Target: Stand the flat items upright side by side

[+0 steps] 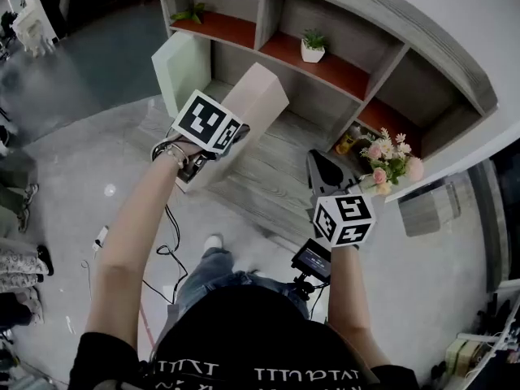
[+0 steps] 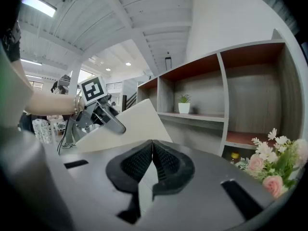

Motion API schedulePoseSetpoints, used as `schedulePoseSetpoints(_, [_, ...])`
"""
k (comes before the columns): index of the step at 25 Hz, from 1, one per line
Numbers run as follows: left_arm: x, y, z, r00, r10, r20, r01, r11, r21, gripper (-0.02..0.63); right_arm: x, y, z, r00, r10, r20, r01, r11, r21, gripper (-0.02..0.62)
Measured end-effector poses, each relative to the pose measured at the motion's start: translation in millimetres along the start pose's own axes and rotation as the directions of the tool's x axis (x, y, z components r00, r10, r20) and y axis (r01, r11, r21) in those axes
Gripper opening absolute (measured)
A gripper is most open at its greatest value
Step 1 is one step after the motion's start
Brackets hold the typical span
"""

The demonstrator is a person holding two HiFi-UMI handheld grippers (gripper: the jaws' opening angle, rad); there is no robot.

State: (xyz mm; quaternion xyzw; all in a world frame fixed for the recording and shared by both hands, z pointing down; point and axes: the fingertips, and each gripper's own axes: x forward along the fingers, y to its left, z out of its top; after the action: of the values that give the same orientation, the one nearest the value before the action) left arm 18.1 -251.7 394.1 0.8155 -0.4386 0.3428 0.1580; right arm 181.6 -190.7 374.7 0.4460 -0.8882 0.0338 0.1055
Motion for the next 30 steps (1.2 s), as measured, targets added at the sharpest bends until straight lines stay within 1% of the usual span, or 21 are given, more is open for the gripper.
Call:
schedulePoseSetpoints(3, [-13, 22, -2, 0.994, 0.033, 0.107, -0.033, 0.999, -0.003, 0.293, 17, 18, 6, 1.000, 0.006, 0.003, -0.006, 1.000, -0.003, 0.015])
schedulePoseSetpoints(5, [-21, 31, -3, 0.978, 0.042, 0.204, -0.041, 0.999, -0.007, 0.294, 24, 29, 7, 1.000, 0.010, -0.003, -0.010, 1.000, -0.005, 0.015])
schedulePoseSetpoints(8, [-29, 39, -8, 0.935, 0.068, 0.349, -0.059, 0.998, -0.037, 0.295, 31, 40, 8, 1.000, 0.013, -0.012, -0.013, 1.000, -0.005, 0.015])
schedulePoseSetpoints(10, [-30, 42, -14, 0.902, 0.101, 0.420, -0.083, 0.995, -0.062, 0.293, 33, 46, 8, 1.000, 0.014, -0.018, -0.014, 1.000, -0.002, 0.015])
schedulePoseSetpoints(13, [-27, 44, -23, 0.852, 0.148, 0.503, -0.142, 0.989, -0.050, 0.293, 33, 49, 3, 0.999, 0.010, -0.030, -0.010, 1.000, 0.003, 0.015])
schedulePoseSetpoints(15, [-23, 44, -30, 0.821, 0.174, 0.543, -0.177, 0.983, -0.049, 0.294, 31, 49, -2, 0.999, 0.004, -0.041, -0.004, 1.000, 0.011, 0.015])
schedulePoseSetpoints(17, [-19, 47, -41, 0.802, 0.209, 0.559, -0.193, 0.977, -0.088, 0.293, 29, 49, -6, 0.999, 0.002, -0.051, -0.001, 1.000, 0.016, 0.015])
schedulePoseSetpoints(19, [-17, 52, -50, 0.789, 0.243, 0.564, -0.196, 0.970, -0.145, 0.295, 27, 50, -9, 0.998, 0.005, -0.060, -0.004, 1.000, 0.015, 0.015])
schedulePoseSetpoints(21, [-18, 58, -55, 0.786, 0.265, 0.559, -0.198, 0.964, -0.179, 0.295, 26, 50, -12, 0.998, 0.007, -0.067, -0.006, 1.000, 0.015, 0.015])
schedulePoseSetpoints(25, [-16, 62, -64, 0.807, 0.276, 0.521, -0.221, 0.961, -0.167, 0.299, 29, 53, -14, 0.998, 0.016, -0.066, -0.014, 1.000, 0.027, 0.015])
schedulePoseSetpoints(27, [-15, 65, -70, 0.813, 0.284, 0.508, -0.233, 0.959, -0.164, 0.299, 32, 58, -13, 0.998, 0.023, -0.066, -0.022, 1.000, 0.022, 0.015])
schedulePoseSetpoints(30, [-9, 73, -82, 0.826, 0.309, 0.472, -0.250, 0.950, -0.185, 0.299, 36, 63, -14, 0.997, 0.030, -0.071, -0.028, 0.999, 0.022, 0.015])
